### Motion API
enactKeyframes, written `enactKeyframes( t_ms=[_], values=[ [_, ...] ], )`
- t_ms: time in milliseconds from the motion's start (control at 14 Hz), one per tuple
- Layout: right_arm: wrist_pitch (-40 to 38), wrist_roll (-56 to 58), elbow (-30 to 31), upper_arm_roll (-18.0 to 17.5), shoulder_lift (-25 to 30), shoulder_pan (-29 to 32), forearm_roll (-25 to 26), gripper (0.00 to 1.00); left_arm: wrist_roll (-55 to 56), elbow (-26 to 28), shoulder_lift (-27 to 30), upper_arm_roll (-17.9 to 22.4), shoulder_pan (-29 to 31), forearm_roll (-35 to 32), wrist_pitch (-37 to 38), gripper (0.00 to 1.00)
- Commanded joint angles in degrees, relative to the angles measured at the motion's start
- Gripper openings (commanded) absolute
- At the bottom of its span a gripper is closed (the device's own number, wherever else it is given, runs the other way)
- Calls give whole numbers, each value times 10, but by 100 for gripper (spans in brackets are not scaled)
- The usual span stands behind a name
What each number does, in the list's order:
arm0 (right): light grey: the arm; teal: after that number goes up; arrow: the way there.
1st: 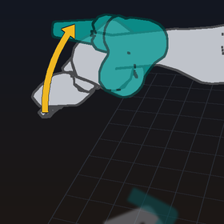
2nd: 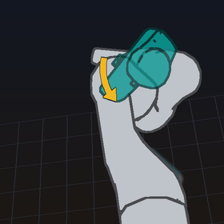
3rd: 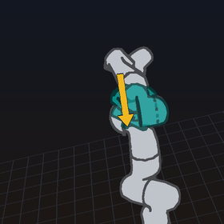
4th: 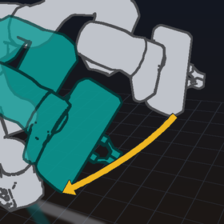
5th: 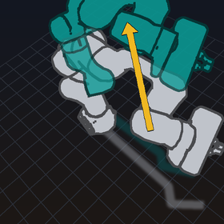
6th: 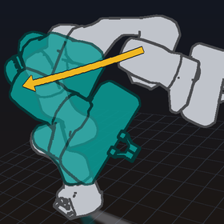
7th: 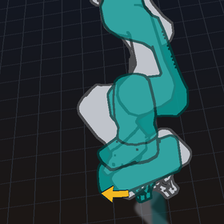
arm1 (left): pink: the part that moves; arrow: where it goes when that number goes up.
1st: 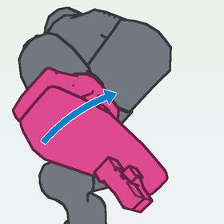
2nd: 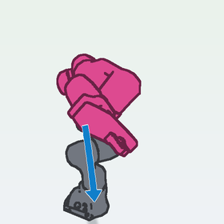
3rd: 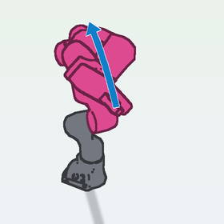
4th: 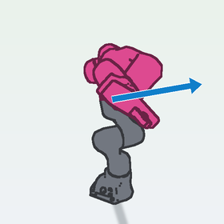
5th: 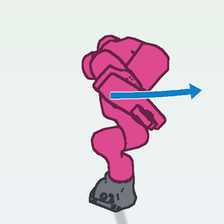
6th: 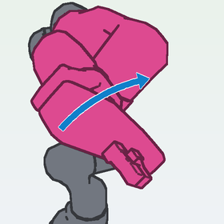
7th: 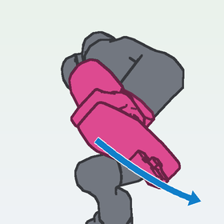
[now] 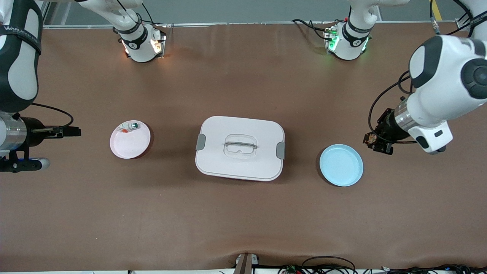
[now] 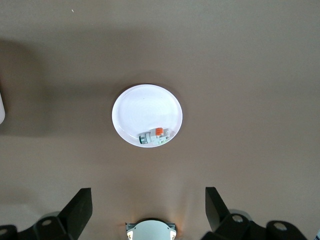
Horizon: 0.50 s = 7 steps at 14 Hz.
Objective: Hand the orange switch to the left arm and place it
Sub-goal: 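Carry the switch with the left gripper over the light-blue plate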
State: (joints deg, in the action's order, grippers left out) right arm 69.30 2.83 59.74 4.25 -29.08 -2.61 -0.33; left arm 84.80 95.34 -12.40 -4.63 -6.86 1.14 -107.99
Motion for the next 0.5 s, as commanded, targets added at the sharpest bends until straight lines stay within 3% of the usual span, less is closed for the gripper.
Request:
enactKeyframes(
  t_ms=[0, 430],
  values=[
    [1, -12, 0, -5, 26, 8, 7, 100, 19, 46, 7, -1, 3, -16, -53, 0],
    [25, -11, -1, -5, 72, 16, 1, 100, -17, 168, 25, 23, 6, 19, -224, 0]
  ],
)
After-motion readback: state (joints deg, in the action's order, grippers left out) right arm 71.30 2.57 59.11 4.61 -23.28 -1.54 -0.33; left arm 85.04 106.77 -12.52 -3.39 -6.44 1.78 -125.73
